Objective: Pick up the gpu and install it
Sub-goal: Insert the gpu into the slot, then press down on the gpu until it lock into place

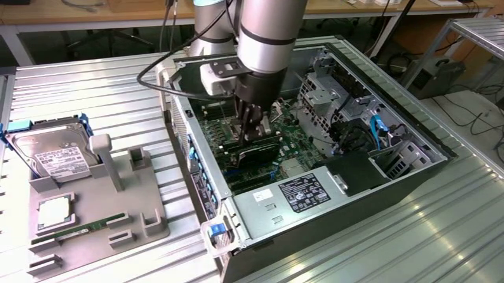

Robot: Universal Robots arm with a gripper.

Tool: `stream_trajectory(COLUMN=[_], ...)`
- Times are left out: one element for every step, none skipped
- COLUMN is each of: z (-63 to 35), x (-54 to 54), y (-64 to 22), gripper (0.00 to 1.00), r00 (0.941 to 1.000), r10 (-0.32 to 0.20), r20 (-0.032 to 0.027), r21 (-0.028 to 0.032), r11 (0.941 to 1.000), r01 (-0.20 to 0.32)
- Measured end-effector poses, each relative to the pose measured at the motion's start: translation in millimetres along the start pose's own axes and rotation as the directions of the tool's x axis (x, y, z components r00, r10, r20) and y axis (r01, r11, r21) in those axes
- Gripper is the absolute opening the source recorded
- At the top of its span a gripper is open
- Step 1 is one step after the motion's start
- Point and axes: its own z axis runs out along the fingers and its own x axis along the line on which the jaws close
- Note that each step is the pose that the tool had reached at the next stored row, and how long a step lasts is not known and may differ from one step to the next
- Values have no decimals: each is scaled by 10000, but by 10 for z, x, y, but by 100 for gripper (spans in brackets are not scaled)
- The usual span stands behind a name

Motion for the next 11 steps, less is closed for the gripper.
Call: stream_trajectory(z=[-50,-137,-209,-260,-262,-261,-261,-262,-262,-262,-262], x=[1,3,5,6,6,6,6,6,6,6,6], y=[1,2,3,4,4,4,4,4,4,4,4], gripper=[11,11,11,11,11,11,11,11,11,11,11], r00=[10000,10000,10000,10000,10000,10000,10000,10000,10000,10000,10000], r10=[0,1,0,-1,-1,0,0,0,0,-1,-1], r20=[1,1,2,9,15,16,17,15,15,15,15], r21=[0,-1,-1,-1,0,0,0,-1,-1,-1,-1], r11=[10000,10000,10000,10000,10000,10000,10000,10000,10000,10000,10000], r01=[0,-1,0,1,1,0,0,0,0,1,1])
